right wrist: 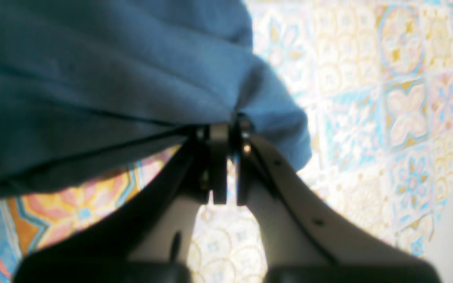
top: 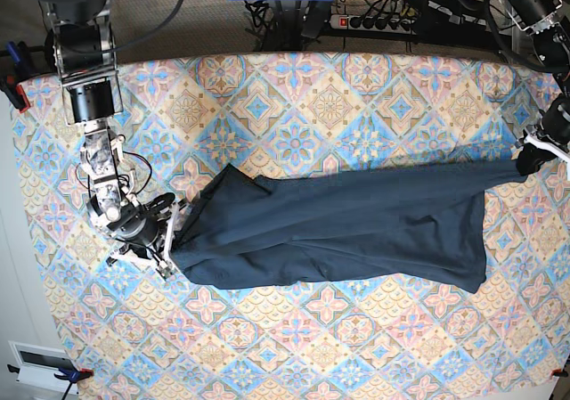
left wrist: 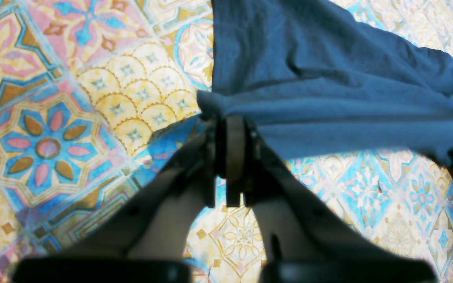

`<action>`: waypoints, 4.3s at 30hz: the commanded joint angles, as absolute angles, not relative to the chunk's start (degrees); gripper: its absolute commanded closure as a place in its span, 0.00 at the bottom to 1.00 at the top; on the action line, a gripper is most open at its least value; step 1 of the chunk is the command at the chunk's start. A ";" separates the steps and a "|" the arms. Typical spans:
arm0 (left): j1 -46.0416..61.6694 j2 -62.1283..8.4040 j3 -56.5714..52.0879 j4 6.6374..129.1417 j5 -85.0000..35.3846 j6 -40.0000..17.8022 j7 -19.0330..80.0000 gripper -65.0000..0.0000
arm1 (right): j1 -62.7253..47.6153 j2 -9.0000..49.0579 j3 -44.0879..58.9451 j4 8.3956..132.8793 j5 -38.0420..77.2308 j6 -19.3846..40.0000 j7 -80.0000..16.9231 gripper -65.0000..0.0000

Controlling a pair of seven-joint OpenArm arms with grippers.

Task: Layout the t-shirt on the table in an organized manner, then fold the t-shirt properly

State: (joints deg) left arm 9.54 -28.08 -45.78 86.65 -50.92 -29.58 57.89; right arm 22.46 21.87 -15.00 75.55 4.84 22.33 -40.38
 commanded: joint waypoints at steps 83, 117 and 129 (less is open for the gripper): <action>3.21 -25.45 -43.82 87.25 -45.93 -29.67 56.31 1.00 | 9.01 14.81 -0.31 80.57 36.18 25.89 -46.73 0.67; 3.21 -25.36 -43.82 87.25 -45.93 -29.67 56.31 1.00 | 11.21 14.73 5.23 76.09 39.16 25.98 -46.81 0.60; 3.21 -25.27 -43.82 87.25 -45.93 -29.67 56.31 1.00 | 11.21 14.73 4.97 78.29 47.78 25.98 -46.99 0.51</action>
State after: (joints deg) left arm 3.95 -23.94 -43.48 86.32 -44.93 -29.56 57.47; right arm 9.87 14.15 4.86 77.21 46.76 25.47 -48.14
